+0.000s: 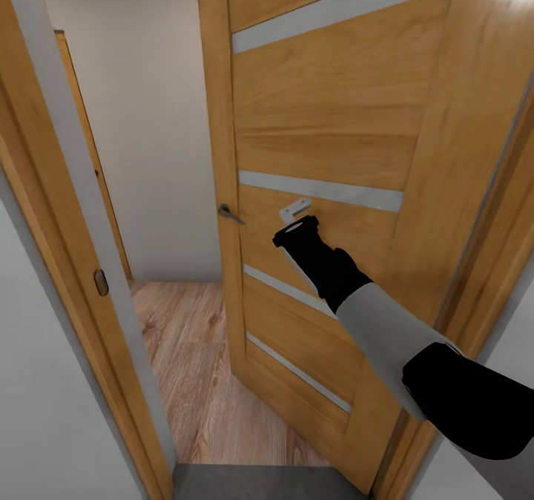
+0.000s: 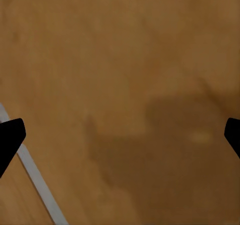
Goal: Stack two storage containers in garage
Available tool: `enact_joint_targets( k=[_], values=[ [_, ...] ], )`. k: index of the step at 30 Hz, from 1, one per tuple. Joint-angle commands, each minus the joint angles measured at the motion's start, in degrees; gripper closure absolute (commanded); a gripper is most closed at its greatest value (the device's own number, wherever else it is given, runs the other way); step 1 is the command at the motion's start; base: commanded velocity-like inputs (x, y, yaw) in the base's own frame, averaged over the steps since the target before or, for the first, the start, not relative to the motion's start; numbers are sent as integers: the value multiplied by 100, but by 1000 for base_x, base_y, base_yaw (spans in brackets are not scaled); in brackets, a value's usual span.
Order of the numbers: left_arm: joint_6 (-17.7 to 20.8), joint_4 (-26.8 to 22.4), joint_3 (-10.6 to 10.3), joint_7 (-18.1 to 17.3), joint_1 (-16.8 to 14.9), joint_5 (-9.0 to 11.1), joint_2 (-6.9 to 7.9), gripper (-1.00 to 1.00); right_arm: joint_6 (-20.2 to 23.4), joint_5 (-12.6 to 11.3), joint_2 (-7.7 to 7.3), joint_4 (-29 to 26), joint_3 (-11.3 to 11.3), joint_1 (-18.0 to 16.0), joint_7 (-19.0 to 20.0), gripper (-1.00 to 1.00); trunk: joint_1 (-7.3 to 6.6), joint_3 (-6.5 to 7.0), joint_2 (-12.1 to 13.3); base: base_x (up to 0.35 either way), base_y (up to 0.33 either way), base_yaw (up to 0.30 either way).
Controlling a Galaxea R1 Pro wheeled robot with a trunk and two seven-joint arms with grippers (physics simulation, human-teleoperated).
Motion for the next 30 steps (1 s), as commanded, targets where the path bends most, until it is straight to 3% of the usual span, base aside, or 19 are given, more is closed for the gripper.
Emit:
enact_joint_targets(
  k=[1,12,18,20,24,30],
  values=[
    [-8,-7,0,7,5,8,2,-100,21,-21,0,1,21,-3,-36,-100,0,-5,-3,0,0,0],
    [-6,-15,0,2,4,-17,-3,-100,-63,42,0,-22,108,48,-31,-100,0,-5,-3,225,0,0],
    [-6,-16,-4,6,4,-18,3,-100,-244,69,0,-35,129,63,509,-100,0,-5,-3,267,0,0],
    [-6,-16,-5,6,3,-16,4,-100,-240,151,0,3,132,64,475,-100,0,-5,-3,63,0,0],
    [-6,-16,-7,2,6,-17,4,-100,-230,578,0,359,135,64,109,-100,0,-5,-3,15,0,0],
    [-8,-16,-1,-2,4,-22,3,-100,-273,712,0,812,134,57,-103,-100,0,-5,-3,2,0,0]
  ],
)
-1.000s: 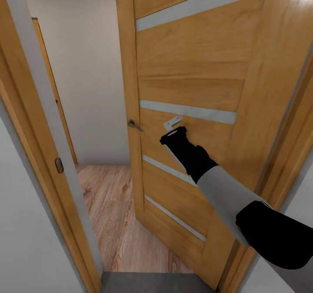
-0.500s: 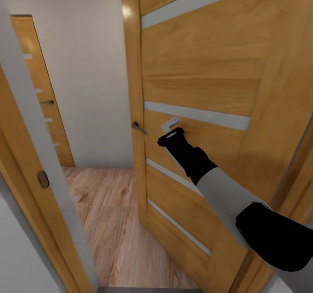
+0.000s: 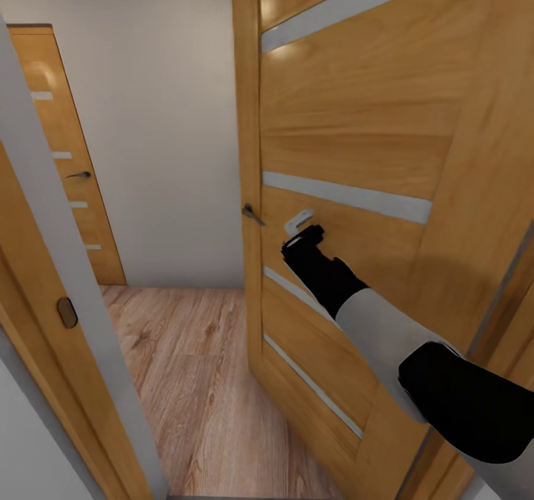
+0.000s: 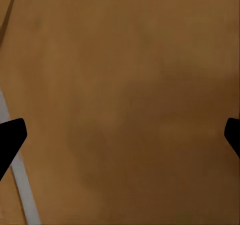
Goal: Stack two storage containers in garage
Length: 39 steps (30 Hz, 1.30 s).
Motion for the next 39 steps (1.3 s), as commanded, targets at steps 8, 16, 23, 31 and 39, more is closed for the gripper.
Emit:
enact_joint_targets(
  k=[8,16,23,31,39],
  values=[
    [-14,-10,2,5,5,-2,-5,-100,43,116,0,404,-19,-14,-103,-100,0,-5,-2,0,0,0],
    [-9,-10,2,10,4,-2,-7,-100,43,120,0,492,-47,-15,-243,-100,0,-5,-2,0,0,0],
    [-7,-10,2,14,4,2,-7,-100,131,106,0,300,-66,-15,-259,-100,0,-5,-2,0,0,0],
    [-7,-10,2,14,5,14,-7,-100,375,57,0,-250,-75,-15,-209,-100,0,-5,-2,0,0,0],
    [-11,-10,2,14,4,24,-7,-100,428,48,0,-273,-81,-15,-222,-100,0,-5,-2,0,0,0]
  ],
)
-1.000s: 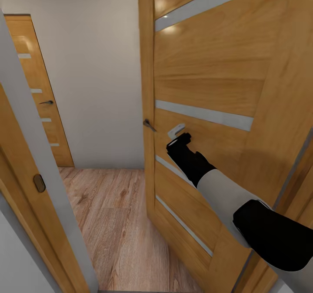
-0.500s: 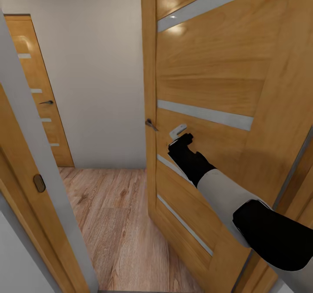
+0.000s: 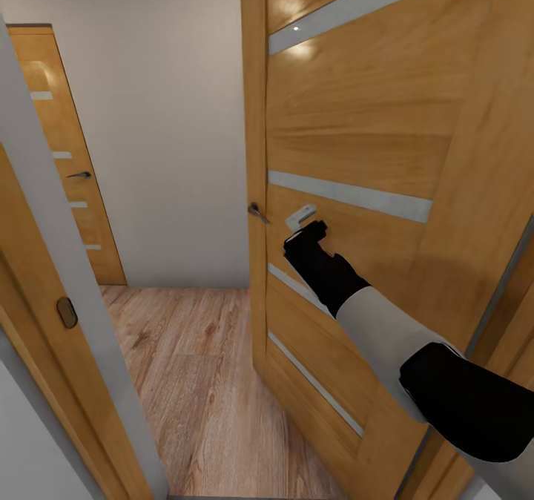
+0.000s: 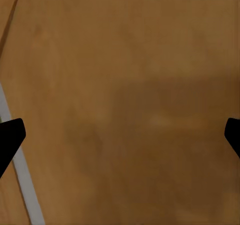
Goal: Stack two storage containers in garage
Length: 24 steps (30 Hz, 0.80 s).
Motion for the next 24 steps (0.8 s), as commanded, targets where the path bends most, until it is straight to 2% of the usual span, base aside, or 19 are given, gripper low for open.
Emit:
enact_joint_targets(
  k=[1,4,5,8,11,14,24],
  values=[
    [-9,-7,0,7,3,1,0,-100,44,39,0,-20,13,-5,11,-100,0,-5,-3,0,0,0],
    [-7,-7,0,7,4,1,0,-100,40,-57,0,-197,4,-5,40,-100,0,-5,-3,0,0,0],
    [-7,-7,0,7,5,1,0,-100,41,-165,0,-300,2,-5,73,-100,0,-5,-3,0,0,0],
    [-7,-7,0,7,5,6,7,-100,35,-732,0,-546,8,-5,362,-100,0,-5,-3,0,0,0],
    [-11,-7,0,7,2,8,9,-100,30,-1104,0,-606,12,-3,914,-100,0,-5,-3,5,0,0],
    [-11,-7,0,5,-1,3,9,-100,35,-1180,0,-619,22,-4,1185,-100,0,-5,-3,62,0,0],
    [-9,-99,-15,-2,3,2,13,-100,30,-1135,0,-622,42,-5,1225,-100,0,-5,-3,247,0,0]
  ],
)
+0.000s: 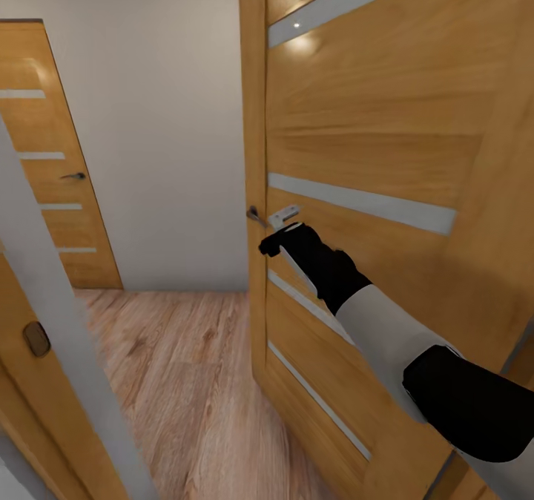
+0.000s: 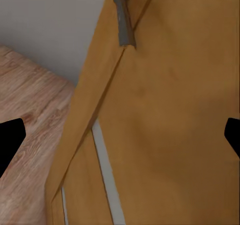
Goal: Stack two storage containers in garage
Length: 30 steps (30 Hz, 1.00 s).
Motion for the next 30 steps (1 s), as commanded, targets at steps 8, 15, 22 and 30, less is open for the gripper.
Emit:
enact_joint_targets(
  k=[8,15,22,30],
  values=[
    [-15,-36,-5,6,5,1,-4,-100,355,179,0,-8,60,1,-867,-100,3,-5,-2,152,0,0],
    [-16,-39,-5,6,1,-14,-4,-100,625,291,0,160,66,2,-1995,-100,3,-5,-2,5,0,0],
    [-16,-39,-5,6,2,-16,-8,-100,606,300,0,481,74,-7,-2361,-100,3,-5,-2,0,0,0],
    [-11,-39,-5,6,5,-17,-6,-100,253,320,0,1155,63,-63,-2396,-100,3,-5,-2,0,0,0]
  ],
)
